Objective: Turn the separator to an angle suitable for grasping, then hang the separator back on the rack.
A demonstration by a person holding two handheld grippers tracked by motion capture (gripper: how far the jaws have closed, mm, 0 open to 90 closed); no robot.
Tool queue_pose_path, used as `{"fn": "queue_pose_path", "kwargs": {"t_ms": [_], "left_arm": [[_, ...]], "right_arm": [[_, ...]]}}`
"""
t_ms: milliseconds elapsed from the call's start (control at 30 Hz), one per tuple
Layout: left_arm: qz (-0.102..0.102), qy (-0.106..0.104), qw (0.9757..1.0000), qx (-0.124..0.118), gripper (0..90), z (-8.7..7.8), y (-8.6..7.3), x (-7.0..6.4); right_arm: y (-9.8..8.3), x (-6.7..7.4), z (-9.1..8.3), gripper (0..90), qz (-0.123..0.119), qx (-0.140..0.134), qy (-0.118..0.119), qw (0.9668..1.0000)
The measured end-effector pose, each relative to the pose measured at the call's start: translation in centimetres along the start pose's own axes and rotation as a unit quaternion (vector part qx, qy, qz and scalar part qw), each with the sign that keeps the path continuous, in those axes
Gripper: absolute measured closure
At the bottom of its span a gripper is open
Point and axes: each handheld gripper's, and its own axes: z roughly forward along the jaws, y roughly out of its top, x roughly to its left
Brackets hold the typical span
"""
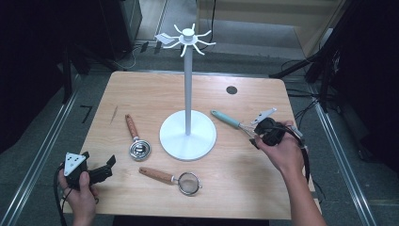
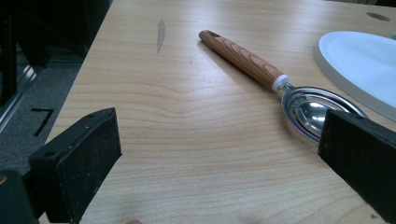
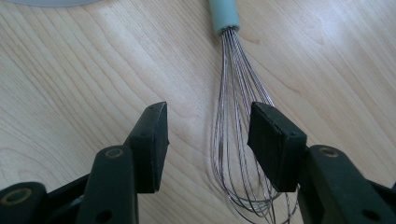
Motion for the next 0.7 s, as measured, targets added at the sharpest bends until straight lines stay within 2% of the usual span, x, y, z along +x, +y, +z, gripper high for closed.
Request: {"fn": "queue_pose_path", "kwargs": {"t_ms": [700], "left_arm": [[0.002,0.001,1.0,0.001,0.0,0.0,0.0,-0.1]], "right_arm": [[2.9,-1.2,1.2,49.4,-0.003,0.028,0.008,0.9996]]}}
